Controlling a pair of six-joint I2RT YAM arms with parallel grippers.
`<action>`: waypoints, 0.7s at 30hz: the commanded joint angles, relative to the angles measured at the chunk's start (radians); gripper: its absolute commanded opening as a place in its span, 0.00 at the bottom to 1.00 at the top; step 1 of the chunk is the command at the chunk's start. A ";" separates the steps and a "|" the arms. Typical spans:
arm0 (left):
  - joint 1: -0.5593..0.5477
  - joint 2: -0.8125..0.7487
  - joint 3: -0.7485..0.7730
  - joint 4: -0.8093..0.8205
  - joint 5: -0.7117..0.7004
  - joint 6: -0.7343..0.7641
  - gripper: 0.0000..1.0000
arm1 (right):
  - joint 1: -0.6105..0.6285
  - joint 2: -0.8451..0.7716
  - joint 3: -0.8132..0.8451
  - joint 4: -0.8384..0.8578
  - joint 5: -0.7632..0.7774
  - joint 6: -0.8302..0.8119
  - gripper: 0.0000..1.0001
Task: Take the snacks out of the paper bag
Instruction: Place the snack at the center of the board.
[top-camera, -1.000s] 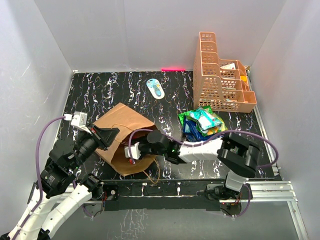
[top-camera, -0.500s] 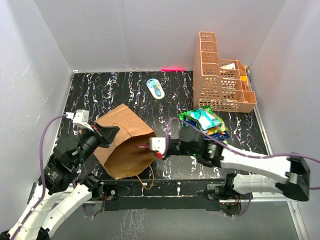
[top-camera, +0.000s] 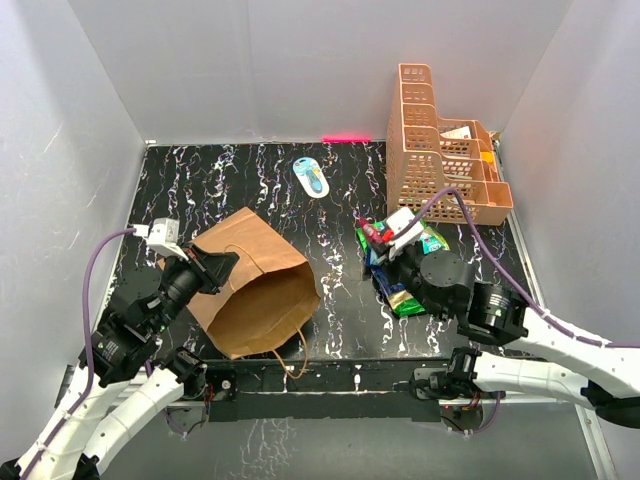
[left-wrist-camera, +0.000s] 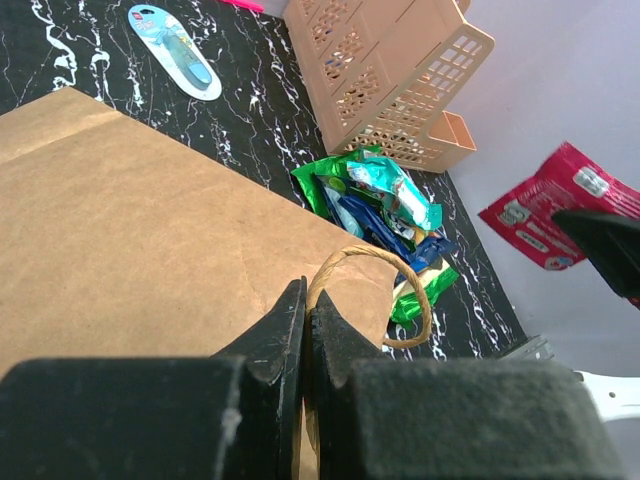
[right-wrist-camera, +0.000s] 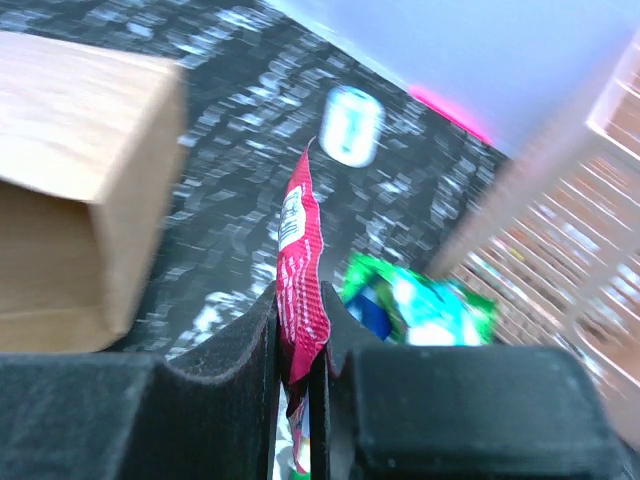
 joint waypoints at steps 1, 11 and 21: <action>0.001 0.012 -0.003 0.019 -0.005 -0.008 0.00 | -0.002 0.073 0.028 -0.035 0.466 0.007 0.08; 0.001 0.006 0.022 -0.001 -0.002 -0.005 0.00 | -0.356 0.405 0.027 0.005 0.407 -0.181 0.08; 0.001 -0.001 0.026 -0.001 -0.004 0.009 0.00 | -0.456 0.614 -0.018 0.110 0.423 -0.296 0.08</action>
